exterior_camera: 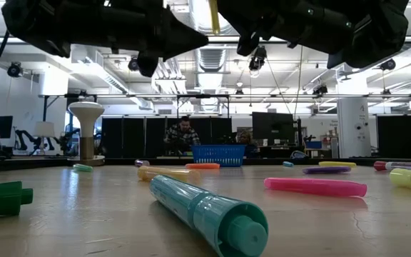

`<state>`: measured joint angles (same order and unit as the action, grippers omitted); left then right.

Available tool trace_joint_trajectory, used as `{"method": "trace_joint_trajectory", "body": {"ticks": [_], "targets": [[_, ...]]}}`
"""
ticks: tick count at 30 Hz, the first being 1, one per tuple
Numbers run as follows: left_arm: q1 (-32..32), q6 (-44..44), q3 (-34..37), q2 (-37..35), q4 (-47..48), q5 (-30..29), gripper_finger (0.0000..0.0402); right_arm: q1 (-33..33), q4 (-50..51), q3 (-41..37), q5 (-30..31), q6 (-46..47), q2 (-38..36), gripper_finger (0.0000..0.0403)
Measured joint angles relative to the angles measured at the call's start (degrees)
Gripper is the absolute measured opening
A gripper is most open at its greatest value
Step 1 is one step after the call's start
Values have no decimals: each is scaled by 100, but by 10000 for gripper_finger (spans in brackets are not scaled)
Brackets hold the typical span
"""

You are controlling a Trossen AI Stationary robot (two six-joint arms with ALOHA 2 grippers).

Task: Pick & Place Markers
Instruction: Put the left yellow pen into the green bin

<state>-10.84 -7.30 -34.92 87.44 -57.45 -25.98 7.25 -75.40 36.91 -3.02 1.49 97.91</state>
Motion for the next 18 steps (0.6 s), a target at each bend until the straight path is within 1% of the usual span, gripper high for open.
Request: {"method": "trace_joint_trajectory", "body": {"ticks": [2,5,7,11,15,17,18], "targets": [[1,-49,3,0,3,-131,2,-2,4,-5,24,-20,0,50],[-1,68,15,0,44,46,2,0,4,-7,24,-21,-2,50],[-2,-2,16,0,107,161,2,0,7,-7,21,-23,-2,50],[-3,-65,-12,0,280,190,9,-2,9,-20,21,-23,-2,50],[1,-67,-168,0,631,221,45,-2,13,-22,21,-23,-2,50],[-1,-44,-268,0,757,386,69,-2,12,-22,21,-23,-2,50],[-3,3,-294,0,768,580,81,-2,11,-22,21,-23,-2,50]]}}
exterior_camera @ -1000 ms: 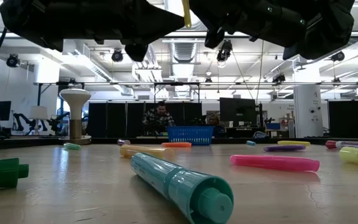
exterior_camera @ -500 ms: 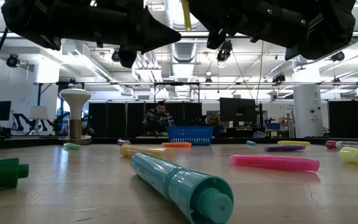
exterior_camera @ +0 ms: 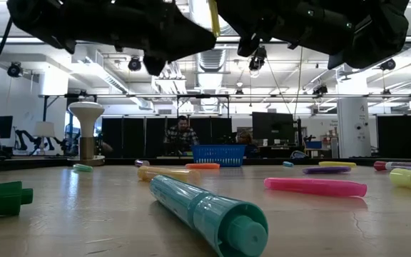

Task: Pick & Place Markers
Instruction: Put the left yellow pen into the green bin

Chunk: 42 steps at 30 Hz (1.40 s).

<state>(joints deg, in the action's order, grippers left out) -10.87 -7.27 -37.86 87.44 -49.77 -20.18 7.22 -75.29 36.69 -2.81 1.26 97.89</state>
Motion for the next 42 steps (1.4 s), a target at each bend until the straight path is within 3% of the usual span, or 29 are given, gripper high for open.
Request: {"method": "trace_joint_trajectory", "body": {"ticks": [4,11,15,21,42], "targets": [[-36,272,-32,0,-34,896,118,16,4,-34,-73,26,-83,50],[-131,513,163,0,-386,1313,135,139,-54,-167,21,-2,-459,50],[-129,513,140,-2,-615,1852,135,173,-44,-168,-19,0,-424,50],[-105,516,115,-2,-613,1499,135,207,-46,-156,2,7,-413,50],[-55,413,-243,-2,-441,1579,135,213,-46,-125,-4,2,-407,50]]}}
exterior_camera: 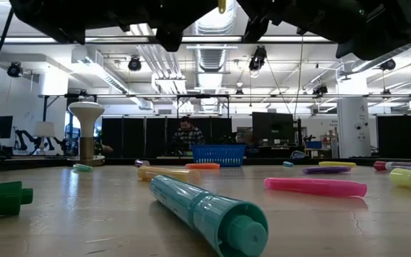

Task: Pick & Place Markers
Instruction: Put the left yellow pen into the green bin

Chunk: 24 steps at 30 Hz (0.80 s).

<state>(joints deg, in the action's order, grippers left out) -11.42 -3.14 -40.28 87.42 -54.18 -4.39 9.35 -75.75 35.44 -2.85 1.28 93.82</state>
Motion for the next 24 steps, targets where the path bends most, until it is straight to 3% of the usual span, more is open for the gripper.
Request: {"method": "trace_joint_trajectory", "body": {"ticks": [10,20,24], "targets": [[24,58,-255,213,81,5,127,1,16,57,-2,-109,2,50],[26,157,-267,192,86,-3,30,1,46,57,75,-4,4,71],[26,104,-252,-51,847,-213,30,1,48,53,191,9,4,102]]}}
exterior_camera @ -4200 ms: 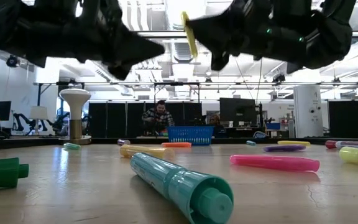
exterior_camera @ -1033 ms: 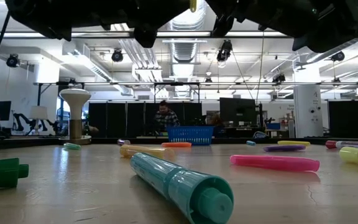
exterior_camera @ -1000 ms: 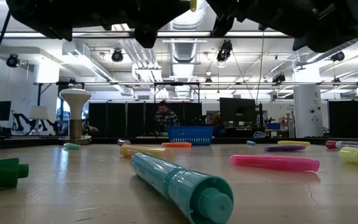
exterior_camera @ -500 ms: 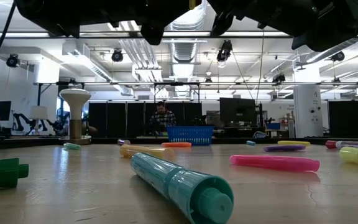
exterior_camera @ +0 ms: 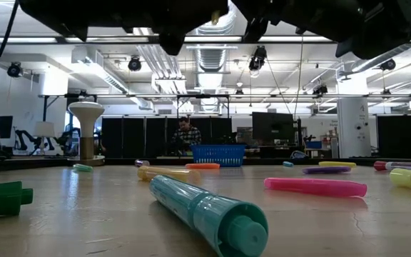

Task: Pick & Place Markers
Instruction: Put the left yellow pen into the green bin

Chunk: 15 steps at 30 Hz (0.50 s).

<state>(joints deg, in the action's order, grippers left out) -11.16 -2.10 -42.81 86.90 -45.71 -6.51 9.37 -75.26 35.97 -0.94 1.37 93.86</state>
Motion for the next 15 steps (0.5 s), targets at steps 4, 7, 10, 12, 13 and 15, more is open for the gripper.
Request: {"method": "trace_joint_trajectory", "body": {"ticks": [4,7,10,12,13,15], "targets": [[-78,-389,-7,-448,1225,-308,30,-2,5,-68,68,15,-28,125],[-239,-1032,-7,-771,2110,-377,30,2,-4,-178,385,-4,-100,134],[-593,-1793,-7,-933,2812,-383,30,-6,1,-372,676,-8,-165,138],[-889,-2283,-7,-956,3312,-372,30,-4,0,-517,863,-18,-220,138],[-1048,-2560,-7,-956,3595,-416,30,-4,1,-589,932,-31,-243,137],[-1385,-3144,-20,-958,4187,-543,30,-2,-15,-710,1015,-31,-260,132]]}}
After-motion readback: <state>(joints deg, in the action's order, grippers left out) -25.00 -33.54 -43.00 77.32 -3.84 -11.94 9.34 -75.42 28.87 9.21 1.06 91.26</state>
